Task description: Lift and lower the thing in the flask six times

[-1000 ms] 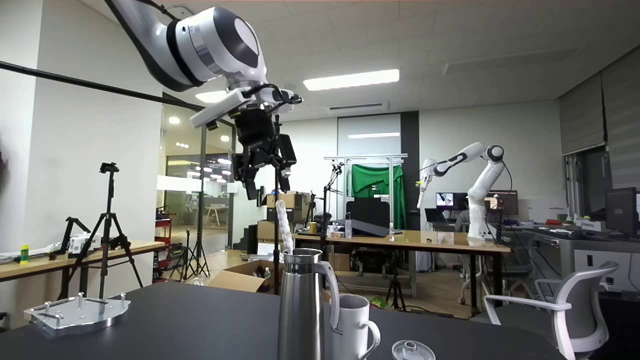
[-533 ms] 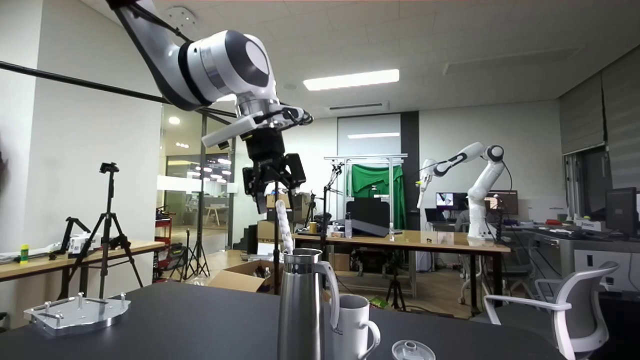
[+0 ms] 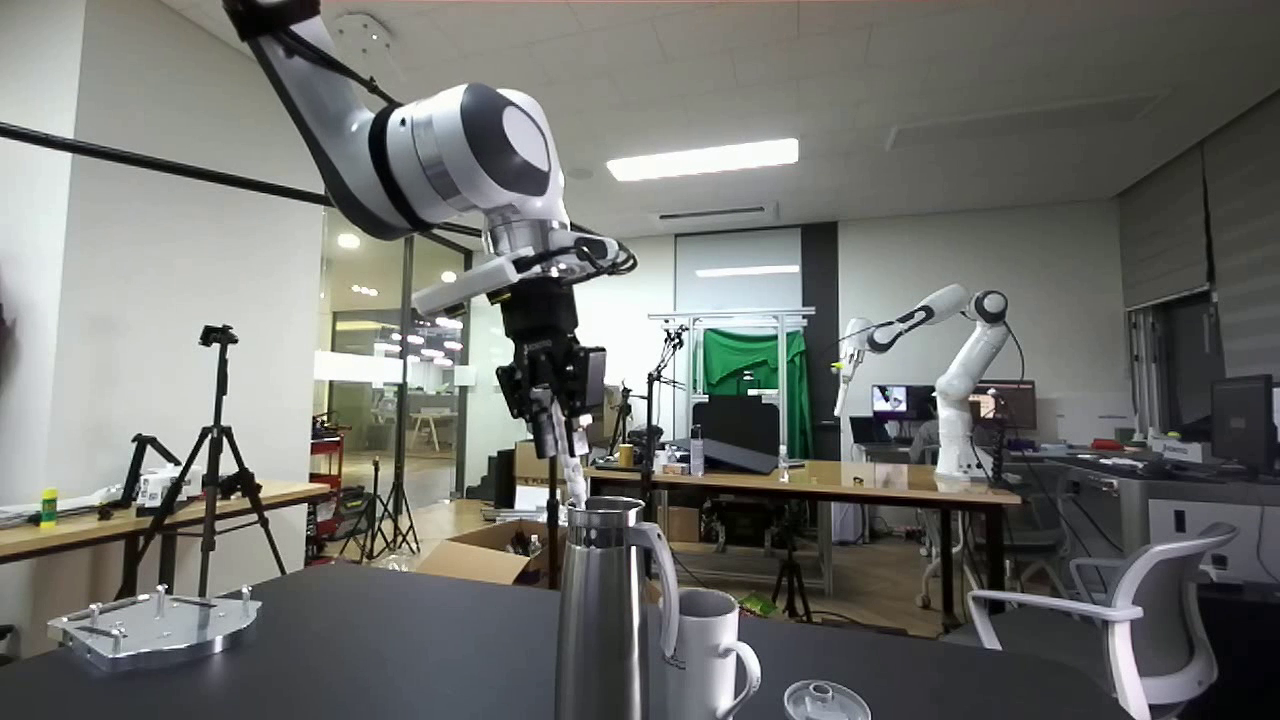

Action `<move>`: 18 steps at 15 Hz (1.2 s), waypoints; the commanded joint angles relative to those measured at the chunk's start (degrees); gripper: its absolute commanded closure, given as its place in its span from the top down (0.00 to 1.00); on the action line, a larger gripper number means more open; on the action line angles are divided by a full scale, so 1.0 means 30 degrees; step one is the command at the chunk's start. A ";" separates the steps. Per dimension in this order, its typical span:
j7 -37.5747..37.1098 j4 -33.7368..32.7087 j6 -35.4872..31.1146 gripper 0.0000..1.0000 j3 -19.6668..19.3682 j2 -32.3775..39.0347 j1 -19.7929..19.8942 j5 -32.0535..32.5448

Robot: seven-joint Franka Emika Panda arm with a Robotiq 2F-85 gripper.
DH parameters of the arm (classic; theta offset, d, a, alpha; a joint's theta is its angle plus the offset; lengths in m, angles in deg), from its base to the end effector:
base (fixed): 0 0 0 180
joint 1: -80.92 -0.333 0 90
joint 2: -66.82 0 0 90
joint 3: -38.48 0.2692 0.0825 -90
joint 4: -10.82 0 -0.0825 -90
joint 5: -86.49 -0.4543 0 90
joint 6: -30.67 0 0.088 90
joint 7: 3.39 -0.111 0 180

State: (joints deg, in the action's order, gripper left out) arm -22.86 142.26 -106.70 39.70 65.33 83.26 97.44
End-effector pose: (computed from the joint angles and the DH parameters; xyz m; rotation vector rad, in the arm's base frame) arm 0.5783 -0.0133 0.2772 2.9974 -0.3415 0.2261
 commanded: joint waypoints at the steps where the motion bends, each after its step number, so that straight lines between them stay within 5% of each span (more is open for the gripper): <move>1: -0.0388 0.0174 -0.1093 0.17 -0.0294 0.0182 -0.0095 -0.0319; 3: -0.0302 0.0351 -0.1851 0.03 -0.0374 0.0325 -0.0097 -0.0641; 5: -0.0075 0.0568 -0.2366 0.00 -0.0459 0.0410 -0.0091 -0.1109; 12: 0.0942 0.0541 -0.1635 0.04 -0.0890 -0.0407 0.0070 -0.3624; 18: 0.1113 -0.0157 -0.0202 0.04 -0.1210 -0.1704 0.0305 -0.3537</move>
State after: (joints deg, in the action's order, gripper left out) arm -20.42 143.24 -110.90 36.48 63.09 83.67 87.38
